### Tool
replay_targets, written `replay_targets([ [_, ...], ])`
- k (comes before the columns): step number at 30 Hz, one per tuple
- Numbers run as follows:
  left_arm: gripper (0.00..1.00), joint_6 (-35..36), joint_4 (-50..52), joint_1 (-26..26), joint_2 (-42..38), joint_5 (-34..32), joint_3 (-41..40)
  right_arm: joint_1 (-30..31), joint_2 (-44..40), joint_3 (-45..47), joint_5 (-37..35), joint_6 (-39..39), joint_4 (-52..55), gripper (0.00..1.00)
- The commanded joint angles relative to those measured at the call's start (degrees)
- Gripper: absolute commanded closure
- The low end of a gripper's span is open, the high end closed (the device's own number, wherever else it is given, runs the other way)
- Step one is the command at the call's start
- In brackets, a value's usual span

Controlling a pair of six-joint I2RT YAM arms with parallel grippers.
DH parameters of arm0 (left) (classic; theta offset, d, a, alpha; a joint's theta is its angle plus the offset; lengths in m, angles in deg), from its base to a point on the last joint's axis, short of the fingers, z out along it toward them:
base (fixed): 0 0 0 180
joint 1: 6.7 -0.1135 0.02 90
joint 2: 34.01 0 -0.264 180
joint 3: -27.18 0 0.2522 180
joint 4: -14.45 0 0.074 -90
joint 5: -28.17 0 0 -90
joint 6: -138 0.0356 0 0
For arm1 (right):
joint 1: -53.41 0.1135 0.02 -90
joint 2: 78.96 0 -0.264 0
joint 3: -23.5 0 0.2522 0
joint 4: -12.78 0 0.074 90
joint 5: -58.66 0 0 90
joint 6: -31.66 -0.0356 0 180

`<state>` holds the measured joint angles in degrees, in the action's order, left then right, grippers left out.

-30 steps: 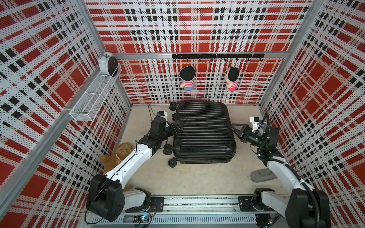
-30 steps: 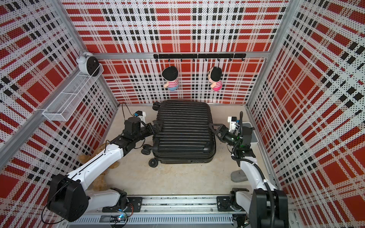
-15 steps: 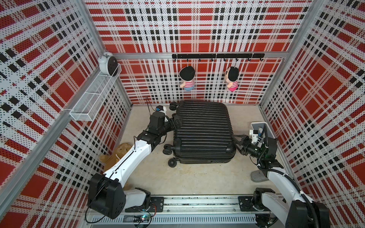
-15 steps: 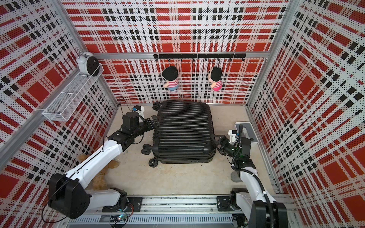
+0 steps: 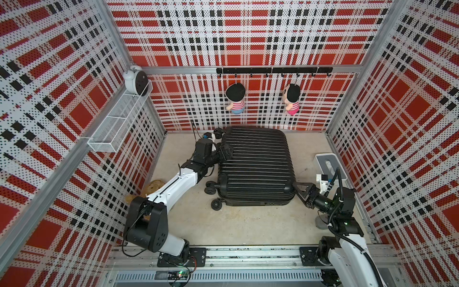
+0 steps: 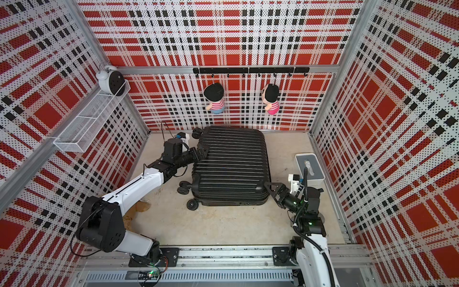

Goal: Open the suitcase zippers
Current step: Open the suitcase at the center of the board.

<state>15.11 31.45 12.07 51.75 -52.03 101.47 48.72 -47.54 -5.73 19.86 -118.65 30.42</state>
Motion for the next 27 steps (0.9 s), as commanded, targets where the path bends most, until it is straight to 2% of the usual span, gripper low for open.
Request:
replay_targets([
  [1, 0.02, 1.07, 1.41, 0.00, 1.73, 0.65, -0.14, 0.56, -0.76, 4.54, 3.86, -0.78, 11.70, 0.00],
  [4, 0.02, 1.19, 1.41, 0.22, 2.04, 0.66, -0.18, 0.56, -1.75, 7.42, 5.70, -5.16, 4.97, 0.00],
  [9, 0.02, 1.33, 1.41, 0.31, 2.14, 0.83, -0.08, 0.11, -3.00, 7.10, 2.64, -0.20, 13.28, 0.00],
  [13, 0.03, 1.33, 1.41, 0.31, 2.08, 0.86, -0.19, -1.82, -5.39, 7.43, 1.41, 0.74, 16.15, 0.00],
  [16, 0.03, 1.33, 1.41, 0.36, 1.87, 0.74, -0.23, -3.58, -5.31, 6.10, -0.01, 4.43, 21.04, 0.00],
  [20, 0.03, 1.42, 1.41, 0.40, 1.89, 0.83, -0.28, -3.66, -6.68, 11.20, 4.98, -5.75, 6.45, 0.00],
  [23, 0.03, 1.37, 1.41, 0.48, 2.31, 0.92, -0.26, -3.66, -7.34, 14.26, 5.01, -12.77, -4.50, 0.00],
  [25, 0.03, 1.41, 1.41, 0.48, 2.56, 1.01, -0.29, -3.49, -6.92, 17.39, 5.81, -21.53, -19.78, 0.00],
  [27, 0.03, 1.33, 1.24, 0.48, 2.64, 0.92, -0.47, -2.90, -6.19, 17.06, 4.06, -22.21, -24.16, 0.00],
])
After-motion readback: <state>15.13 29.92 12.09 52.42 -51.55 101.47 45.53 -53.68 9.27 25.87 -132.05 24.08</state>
